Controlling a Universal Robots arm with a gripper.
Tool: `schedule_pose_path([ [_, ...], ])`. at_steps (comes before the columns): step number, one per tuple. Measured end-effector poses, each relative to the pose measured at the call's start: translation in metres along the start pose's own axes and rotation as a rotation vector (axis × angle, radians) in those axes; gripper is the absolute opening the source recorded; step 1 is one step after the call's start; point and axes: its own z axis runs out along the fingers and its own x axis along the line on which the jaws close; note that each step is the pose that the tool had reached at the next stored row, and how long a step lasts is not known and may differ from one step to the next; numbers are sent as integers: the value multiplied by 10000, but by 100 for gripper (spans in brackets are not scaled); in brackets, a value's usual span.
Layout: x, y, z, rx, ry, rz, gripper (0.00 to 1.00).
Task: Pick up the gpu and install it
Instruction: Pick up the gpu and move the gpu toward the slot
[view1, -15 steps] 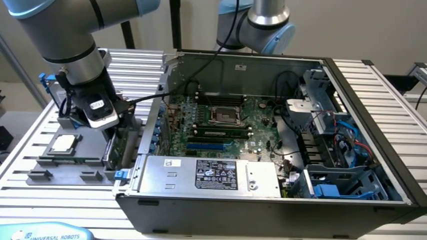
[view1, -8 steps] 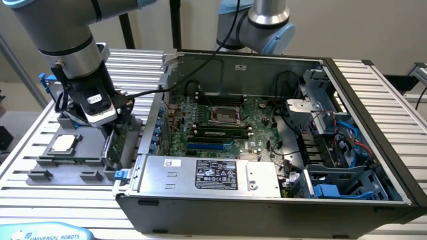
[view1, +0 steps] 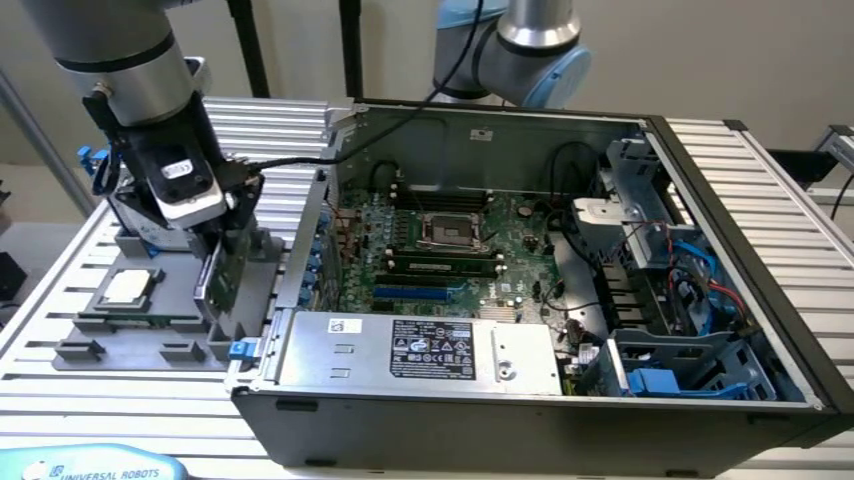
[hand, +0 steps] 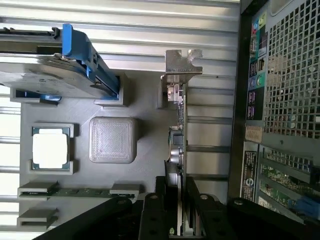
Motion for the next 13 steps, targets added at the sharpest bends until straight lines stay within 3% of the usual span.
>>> schedule_pose_path([
  [13, -122, 25, -587, -2, 109, 35, 27],
])
